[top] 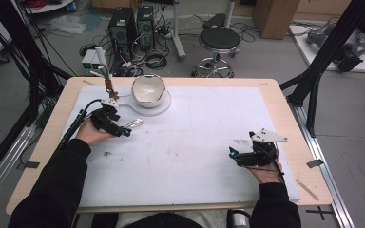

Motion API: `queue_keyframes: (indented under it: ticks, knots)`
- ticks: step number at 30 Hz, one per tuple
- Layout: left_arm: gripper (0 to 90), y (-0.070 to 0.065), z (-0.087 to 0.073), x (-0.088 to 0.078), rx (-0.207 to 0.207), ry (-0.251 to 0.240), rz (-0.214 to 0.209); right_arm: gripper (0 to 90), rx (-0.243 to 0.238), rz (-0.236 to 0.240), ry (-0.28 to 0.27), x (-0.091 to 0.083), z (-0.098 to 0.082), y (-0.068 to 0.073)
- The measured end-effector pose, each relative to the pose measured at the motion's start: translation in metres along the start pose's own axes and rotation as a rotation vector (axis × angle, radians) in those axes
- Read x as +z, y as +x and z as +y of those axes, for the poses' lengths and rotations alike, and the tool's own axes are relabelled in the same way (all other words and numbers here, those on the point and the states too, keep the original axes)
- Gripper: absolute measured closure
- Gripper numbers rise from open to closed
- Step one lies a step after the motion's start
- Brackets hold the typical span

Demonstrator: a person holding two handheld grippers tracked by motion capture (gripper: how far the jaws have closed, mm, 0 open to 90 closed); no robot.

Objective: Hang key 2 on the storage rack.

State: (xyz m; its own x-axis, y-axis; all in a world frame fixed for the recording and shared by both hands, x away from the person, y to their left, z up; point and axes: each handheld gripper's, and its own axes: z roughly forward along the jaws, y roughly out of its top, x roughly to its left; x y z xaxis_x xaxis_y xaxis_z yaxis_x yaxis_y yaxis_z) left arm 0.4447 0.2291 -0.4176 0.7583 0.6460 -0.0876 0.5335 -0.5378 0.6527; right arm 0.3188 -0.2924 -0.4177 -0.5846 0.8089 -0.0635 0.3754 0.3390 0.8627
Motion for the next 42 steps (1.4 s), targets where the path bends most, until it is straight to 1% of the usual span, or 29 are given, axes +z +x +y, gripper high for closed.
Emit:
queue_keyframes:
  ticks: [2, 3, 5, 7, 9, 10, 13, 15, 16, 18, 23, 25, 26, 27, 32, 34, 36, 37, 38, 39, 40, 42]
  knots:
    - [14.8, 0.0, 0.0, -0.001, -0.001, -0.009, 0.003, 0.7, -0.002, -0.002, 0.003, 0.001, 0.0, 0.0]
    - [16.2, 0.001, 0.002, 0.0, -0.017, -0.02, 0.001, 0.7, -0.005, -0.002, 0.003, 0.001, 0.0, 0.0]
    - [16.9, 0.002, 0.003, 0.0, -0.021, -0.014, 0.005, 0.7, -0.003, -0.004, 0.002, 0.001, 0.0, -0.001]
    - [17.6, 0.006, 0.006, 0.004, -0.033, 0.016, 0.014, 0.7, 0.0, -0.001, 0.005, 0.001, 0.0, -0.001]
    - [19.1, 0.007, 0.009, 0.006, -0.034, 0.026, 0.014, 0.7, -0.002, -0.002, 0.008, 0.002, 0.0, -0.001]
    - [19.8, 0.008, 0.011, 0.007, -0.027, 0.036, 0.013, 0.6, -0.004, -0.002, 0.008, 0.002, 0.0, -0.001]
    - [22.4, 0.008, 0.015, 0.01, -0.028, 0.042, 0.002, 0.7, -0.002, -0.001, 0.011, 0.002, 0.0, 0.0]
    - [30.3, 0.008, 0.017, 0.013, -0.034, 0.049, -0.006, 0.7, -0.006, -0.004, 0.009, 0.002, 0.0, -0.001]
    - [30.8, 0.007, 0.017, 0.016, -0.033, 0.063, -0.021, 0.6, -0.001, -0.003, 0.009, 0.002, 0.0, -0.001]
    - [32.8, 0.007, 0.017, 0.019, -0.028, 0.082, -0.033, 0.6, -0.003, -0.005, 0.005, 0.0, 0.0, -0.001]
    - [35.2, 0.007, 0.017, 0.021, -0.024, 0.085, -0.024, 0.7, -0.002, -0.007, 0.002, -0.001, 0.0, -0.001]
    - [37.5, 0.007, 0.017, 0.021, -0.026, 0.085, -0.011, 0.7, -0.005, -0.006, 0.002, -0.001, 0.0, -0.001]
    - [39.3, 0.008, 0.017, 0.021, -0.031, 0.087, -0.019, 0.7, -0.002, -0.006, 0.001, -0.001, 0.0, -0.001]
    - [40.6, 0.008, 0.017, 0.021, -0.026, 0.093, -0.026, 0.6, -0.003, -0.005, 0.0, -0.001, 0.0, -0.001]
    - [44.7, 0.008, 0.016, 0.024, -0.022, 0.104, -0.024, 0.7, -0.002, -0.006, 0.002, -0.001, 0.0, -0.001]
    - [45.3, 0.007, 0.016, 0.025, -0.02, 0.106, -0.002, 0.7, -0.003, -0.006, 0.002, -0.001, 0.0, -0.001]
    - [45.4, 0.006, 0.016, 0.025, -0.016, 0.104, 0.001, 0.7, -0.003, -0.004, 0.005, -0.001, 0.0, -0.001]
    - [46.6, 0.006, 0.016, 0.025, -0.014, 0.103, 0.009, 0.7, -0.003, -0.003, 0.006, -0.001, 0.0, -0.001]
    - [49.1, 0.006, 0.016, 0.025, -0.014, 0.103, 0.009, 0.7, -0.004, -0.005, 0.006, 0.0, 0.0, -0.001]
    - [53.5, 0.006, 0.017, 0.024, -0.007, 0.11, 0.021, 0.7, -0.006, -0.005, 0.008, 0.0, 0.0, -0.001]
    - [58.0, 0.006, 0.017, 0.024, -0.008, 0.11, 0.028, 0.7, -0.004, -0.005, 0.008, 0.0, 0.0, -0.001]
    - [70.8, 0.009, 0.016, 0.022, -0.015, 0.115, 0.024, 0.7, -0.007, -0.003, 0.006, 0.0, 0.0, -0.001]
